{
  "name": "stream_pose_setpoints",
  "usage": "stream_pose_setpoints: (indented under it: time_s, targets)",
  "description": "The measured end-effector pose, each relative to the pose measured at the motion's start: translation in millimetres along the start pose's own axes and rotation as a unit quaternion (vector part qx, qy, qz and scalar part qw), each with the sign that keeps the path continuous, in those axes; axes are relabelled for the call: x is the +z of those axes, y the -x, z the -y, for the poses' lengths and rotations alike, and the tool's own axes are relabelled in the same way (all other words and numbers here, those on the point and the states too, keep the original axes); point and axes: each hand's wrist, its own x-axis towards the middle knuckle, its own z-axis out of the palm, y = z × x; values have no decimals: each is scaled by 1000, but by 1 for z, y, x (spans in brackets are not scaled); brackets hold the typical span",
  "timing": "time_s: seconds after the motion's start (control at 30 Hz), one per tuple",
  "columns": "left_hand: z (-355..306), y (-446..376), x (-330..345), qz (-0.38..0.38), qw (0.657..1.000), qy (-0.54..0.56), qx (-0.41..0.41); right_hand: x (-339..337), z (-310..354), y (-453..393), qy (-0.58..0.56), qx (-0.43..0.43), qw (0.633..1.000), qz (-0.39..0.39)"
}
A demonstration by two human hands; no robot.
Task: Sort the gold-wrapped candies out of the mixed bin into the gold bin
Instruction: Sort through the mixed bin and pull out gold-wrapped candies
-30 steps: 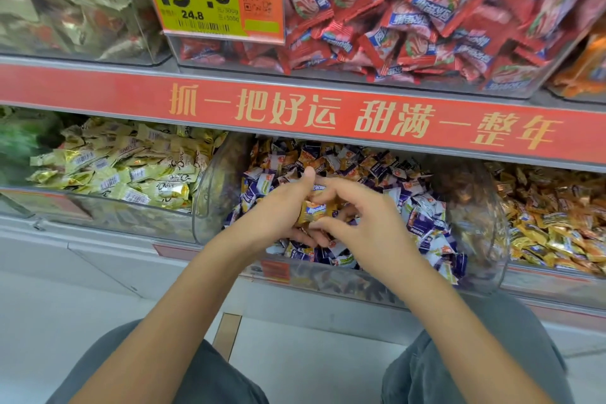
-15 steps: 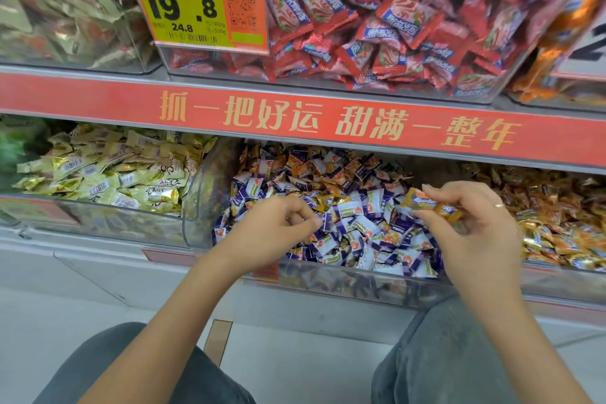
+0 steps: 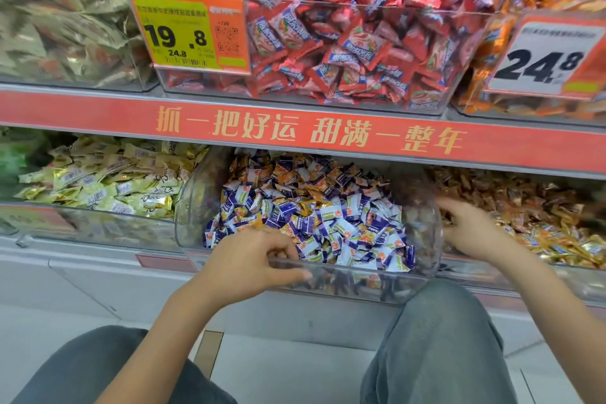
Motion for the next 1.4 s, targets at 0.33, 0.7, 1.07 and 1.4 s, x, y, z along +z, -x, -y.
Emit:
stream_pose_setpoints:
  time_s: [0.33, 0.7, 1.07, 1.4]
  targets:
    - [3, 0, 7, -19, 998, -50, 24, 13, -14, -38, 110, 55, 987, 101]
    - [-2, 16, 8, 0, 999, -25, 34, 13, 91, 60, 21, -264, 951, -158]
    - [21, 27, -35, -144, 982, 47, -114, 94, 219, -69, 204, -411, 869, 185]
    - [33, 44, -54, -201, 953, 152, -167, 48, 159, -28, 313, -447, 796, 262]
